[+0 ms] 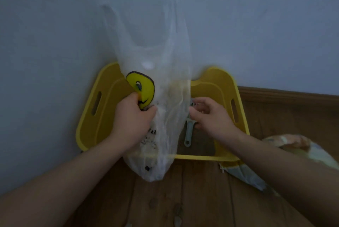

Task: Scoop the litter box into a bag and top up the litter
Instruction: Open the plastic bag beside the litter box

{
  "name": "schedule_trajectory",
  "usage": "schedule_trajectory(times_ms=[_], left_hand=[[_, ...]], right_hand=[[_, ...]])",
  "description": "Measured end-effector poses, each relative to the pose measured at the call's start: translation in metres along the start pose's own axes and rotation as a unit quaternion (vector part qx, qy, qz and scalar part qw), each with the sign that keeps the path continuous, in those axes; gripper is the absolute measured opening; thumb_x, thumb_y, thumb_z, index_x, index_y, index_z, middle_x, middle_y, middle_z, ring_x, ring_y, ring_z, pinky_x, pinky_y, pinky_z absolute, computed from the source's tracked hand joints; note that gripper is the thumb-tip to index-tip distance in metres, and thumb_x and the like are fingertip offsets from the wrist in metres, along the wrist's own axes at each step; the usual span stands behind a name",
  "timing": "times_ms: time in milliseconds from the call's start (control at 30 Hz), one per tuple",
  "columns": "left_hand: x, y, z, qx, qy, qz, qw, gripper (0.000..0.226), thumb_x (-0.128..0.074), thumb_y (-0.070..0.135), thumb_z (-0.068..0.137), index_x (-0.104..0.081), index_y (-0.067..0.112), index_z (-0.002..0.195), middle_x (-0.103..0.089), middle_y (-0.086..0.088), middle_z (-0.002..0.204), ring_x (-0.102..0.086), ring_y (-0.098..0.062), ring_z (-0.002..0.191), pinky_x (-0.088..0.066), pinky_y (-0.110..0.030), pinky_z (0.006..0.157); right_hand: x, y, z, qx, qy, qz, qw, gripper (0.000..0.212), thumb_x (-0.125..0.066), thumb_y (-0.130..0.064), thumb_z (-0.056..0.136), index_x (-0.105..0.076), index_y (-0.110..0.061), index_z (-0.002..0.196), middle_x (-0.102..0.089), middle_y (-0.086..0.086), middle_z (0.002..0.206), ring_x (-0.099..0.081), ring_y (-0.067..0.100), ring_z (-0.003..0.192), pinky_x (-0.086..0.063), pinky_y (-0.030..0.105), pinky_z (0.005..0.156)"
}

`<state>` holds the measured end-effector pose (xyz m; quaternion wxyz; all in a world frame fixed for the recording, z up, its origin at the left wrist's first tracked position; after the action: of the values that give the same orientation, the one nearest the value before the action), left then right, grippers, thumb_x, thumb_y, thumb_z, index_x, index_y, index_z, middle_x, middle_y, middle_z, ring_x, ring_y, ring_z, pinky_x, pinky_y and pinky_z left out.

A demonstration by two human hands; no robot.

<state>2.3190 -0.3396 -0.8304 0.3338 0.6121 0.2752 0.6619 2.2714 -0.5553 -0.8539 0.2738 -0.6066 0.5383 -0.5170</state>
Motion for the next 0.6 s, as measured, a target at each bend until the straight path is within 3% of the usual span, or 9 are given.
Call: schedule_trajectory(times_ms=[167,233,333,433,533,600], left_hand=[[0.011,0.035,-0.022,-0.043,-0.003,0.008,0.999,0.028,-0.072,0.025,0.088,-0.058,0.002,0.08,-0.061,-0.014,0.071,-0.06,-0.027,0.066,-0.047,-0.041,0.054],[0.023,0.042,-0.034,-0.053,0.003,0.022,0.998,0.032,-0.073,0.03,0.086,-0.053,0.008,0.073,-0.057,-0.008,0.064,-0.057,-0.022,0.06,-0.041,-0.035,0.05],[0.036,0.047,-0.052,-0.055,-0.034,0.031,0.997,0.039,-0.069,0.052,0.077,-0.062,0.014,0.078,-0.066,-0.001,0.068,-0.063,-0.017,0.064,-0.053,-0.044,0.058],[0.052,0.052,-0.06,-0.031,-0.066,0.068,0.995,0.054,-0.064,0.071,0.068,-0.061,0.018,0.077,-0.066,0.003,0.068,-0.062,-0.015,0.064,-0.053,-0.041,0.058],[0.087,0.067,-0.062,-0.019,0.045,0.06,0.997,0.059,-0.069,0.074,0.063,-0.052,0.025,0.09,-0.061,0.005,0.082,-0.058,-0.014,0.071,-0.053,-0.038,0.061],[0.117,0.093,-0.061,-0.104,0.147,-0.003,0.984,0.064,-0.072,0.068,0.064,-0.044,0.024,0.101,-0.051,0.006,0.095,-0.051,-0.013,0.081,-0.05,-0.03,0.072]], right_hand=[[0.014,-0.059,-0.029,0.082,-0.052,0.14,0.985,0.03,-0.065,-0.023,0.092,-0.062,-0.017,0.122,-0.074,0.0,0.113,-0.072,0.015,0.101,-0.06,0.033,0.075],[0.019,-0.074,-0.036,0.092,-0.047,0.16,0.982,0.031,-0.068,-0.017,0.09,-0.063,-0.011,0.119,-0.075,0.005,0.11,-0.073,0.021,0.099,-0.06,0.035,0.076],[0.017,-0.087,-0.042,0.102,-0.037,0.138,0.984,0.019,-0.071,-0.011,0.087,-0.07,-0.003,0.103,-0.076,0.015,0.097,-0.072,0.03,0.09,-0.058,0.045,0.082],[0.008,-0.096,-0.053,0.081,-0.055,0.131,0.986,0.009,-0.067,-0.011,0.091,-0.071,-0.003,0.092,-0.074,0.011,0.084,-0.07,0.027,0.082,-0.055,0.041,0.077],[0.006,-0.104,-0.067,0.079,-0.111,0.141,0.981,0.016,-0.065,-0.011,0.091,-0.067,0.005,0.096,-0.074,0.018,0.091,-0.069,0.035,0.088,-0.057,0.042,0.081],[0.008,-0.11,-0.077,0.085,-0.146,0.148,0.975,0.035,-0.066,-0.014,0.086,-0.062,0.012,0.109,-0.067,0.032,0.109,-0.064,0.049,0.105,-0.051,0.055,0.097]])
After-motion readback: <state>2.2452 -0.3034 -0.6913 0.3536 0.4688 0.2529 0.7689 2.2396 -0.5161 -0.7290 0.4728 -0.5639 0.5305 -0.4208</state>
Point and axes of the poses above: each hand's wrist, its own z-axis towards the middle knuckle, its own x-axis out of the back of the hand, y = z × x, the point moved 4 cm from there along z, towards the middle knuckle
